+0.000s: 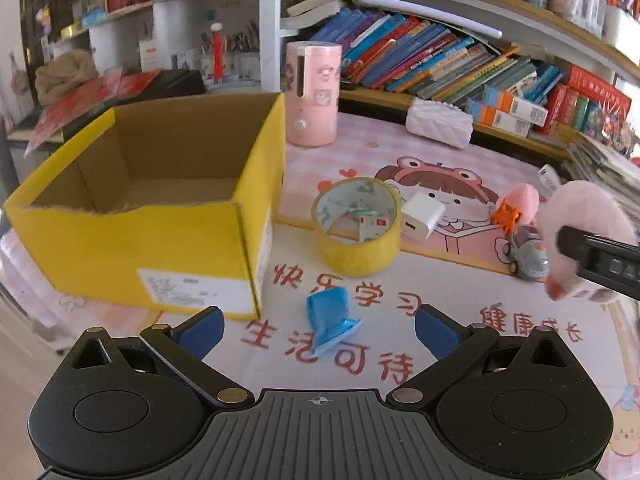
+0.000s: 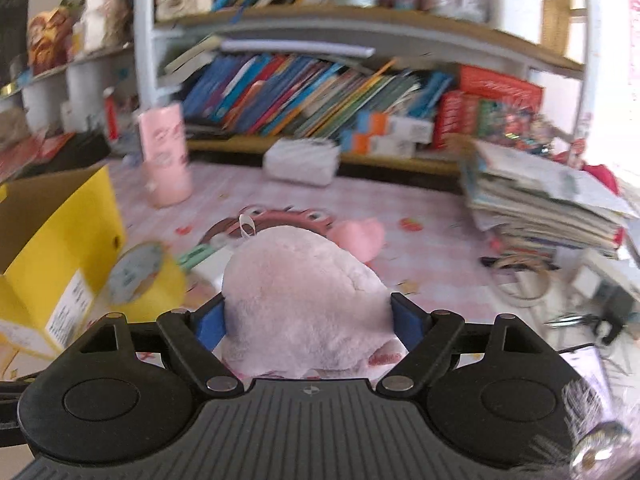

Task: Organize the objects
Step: 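Grasp the blue toy with the left tool while the right tool grasps the pink pig, then lift the blue toy and pink pig and carry both toward the yellow box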

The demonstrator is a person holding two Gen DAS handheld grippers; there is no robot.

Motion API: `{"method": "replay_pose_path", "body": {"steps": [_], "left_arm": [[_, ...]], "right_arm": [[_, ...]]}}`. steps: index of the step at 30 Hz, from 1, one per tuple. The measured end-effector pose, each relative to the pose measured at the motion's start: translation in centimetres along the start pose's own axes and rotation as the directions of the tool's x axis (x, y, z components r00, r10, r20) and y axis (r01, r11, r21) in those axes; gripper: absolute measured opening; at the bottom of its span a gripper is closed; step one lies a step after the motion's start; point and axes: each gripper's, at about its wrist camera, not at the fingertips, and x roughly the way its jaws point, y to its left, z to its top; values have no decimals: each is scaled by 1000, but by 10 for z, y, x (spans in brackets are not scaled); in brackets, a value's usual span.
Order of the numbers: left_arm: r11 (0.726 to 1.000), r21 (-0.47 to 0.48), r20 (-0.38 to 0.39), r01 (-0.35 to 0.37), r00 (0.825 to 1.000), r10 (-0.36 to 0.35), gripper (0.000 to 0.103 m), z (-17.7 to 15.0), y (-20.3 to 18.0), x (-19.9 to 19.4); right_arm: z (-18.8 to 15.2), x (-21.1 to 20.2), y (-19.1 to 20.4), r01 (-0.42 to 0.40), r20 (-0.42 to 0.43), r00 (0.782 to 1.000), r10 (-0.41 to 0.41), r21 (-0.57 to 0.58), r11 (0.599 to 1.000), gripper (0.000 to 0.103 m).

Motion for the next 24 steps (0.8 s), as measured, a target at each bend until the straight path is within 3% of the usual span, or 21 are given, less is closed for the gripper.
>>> {"method": "replay_pose_path", "body": {"steps": [7, 9, 12, 13, 14, 16, 18, 22, 24], "left_arm": [[1000, 18, -51, -26, 998, 27, 84, 4, -14, 30], [999, 24, -65, -33, 997, 35, 74, 4, -16, 37], [999, 5, -95, -33, 995, 33, 70, 6, -13, 47], [999, -7, -98, -35, 995, 34, 69, 7, -11, 50], [999, -16, -102, -43, 994, 42, 67, 7, -10, 55], [998, -13, -115, -54, 992, 52, 60, 8, -10, 63], [998, -4, -162, -57, 985, 55, 45, 7, -11, 75], [999, 18, -159, -40, 986, 42, 32, 5, -14, 75], [999, 24, -164, -21, 986, 25, 30, 6, -16, 73]], "right_arm": [[-5, -3, -3, -24, 18, 1000, 25, -74, 997, 81], [-5, -1, -2, -48, 16, 999, 50, -82, 995, 81], [-4, 3, 1, -70, 9, 997, 72, -100, 992, 77], [-4, 4, 2, -77, 7, 997, 78, -107, 991, 69], [-4, 5, 3, -84, 5, 996, 85, -115, 990, 51], [-4, 10, 4, -111, -19, 994, 109, -126, 986, 35], [-7, 18, 4, -130, -67, 990, 123, -119, 984, 33], [-12, 32, 4, -143, -150, 981, 124, -121, 982, 33], [-14, 37, 5, -131, -172, 979, 109, -121, 984, 40]]}}
